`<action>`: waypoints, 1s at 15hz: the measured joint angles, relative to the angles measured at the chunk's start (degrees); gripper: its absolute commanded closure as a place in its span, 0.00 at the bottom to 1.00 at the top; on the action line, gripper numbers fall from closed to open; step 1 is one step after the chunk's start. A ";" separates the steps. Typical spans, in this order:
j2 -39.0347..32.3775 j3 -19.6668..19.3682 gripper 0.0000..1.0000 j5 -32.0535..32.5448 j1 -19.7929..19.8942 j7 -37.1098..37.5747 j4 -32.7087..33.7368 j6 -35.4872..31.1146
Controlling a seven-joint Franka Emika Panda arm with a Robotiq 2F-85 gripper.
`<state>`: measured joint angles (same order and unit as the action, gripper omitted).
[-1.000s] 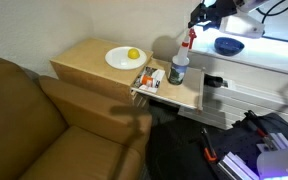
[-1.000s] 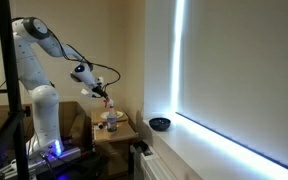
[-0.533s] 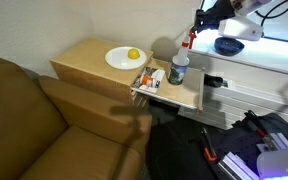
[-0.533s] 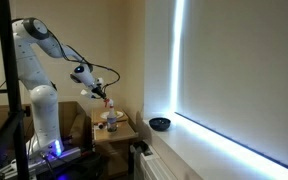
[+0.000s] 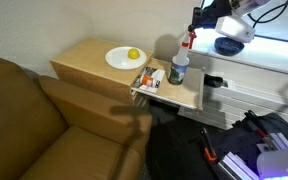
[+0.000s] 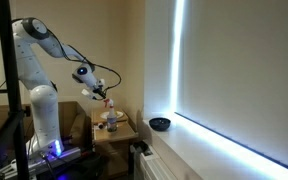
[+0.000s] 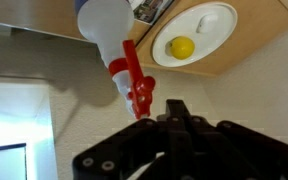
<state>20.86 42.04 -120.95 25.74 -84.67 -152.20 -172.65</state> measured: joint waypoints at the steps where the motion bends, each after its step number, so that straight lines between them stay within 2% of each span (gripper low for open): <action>1: 0.17 -1.26 0.72 0.01 -0.02 0.25 -0.08 1.77; 4: 0.79 -5.39 0.52 2.54 -0.42 1.04 -1.22 4.34; 11: 3.27 -13.63 0.02 23.88 -3.81 12.92 -7.05 8.22; 15: 4.77 -15.18 0.00 28.83 -4.51 15.09 -6.43 11.92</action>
<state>25.62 26.86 -92.12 21.23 -69.58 -158.64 -160.73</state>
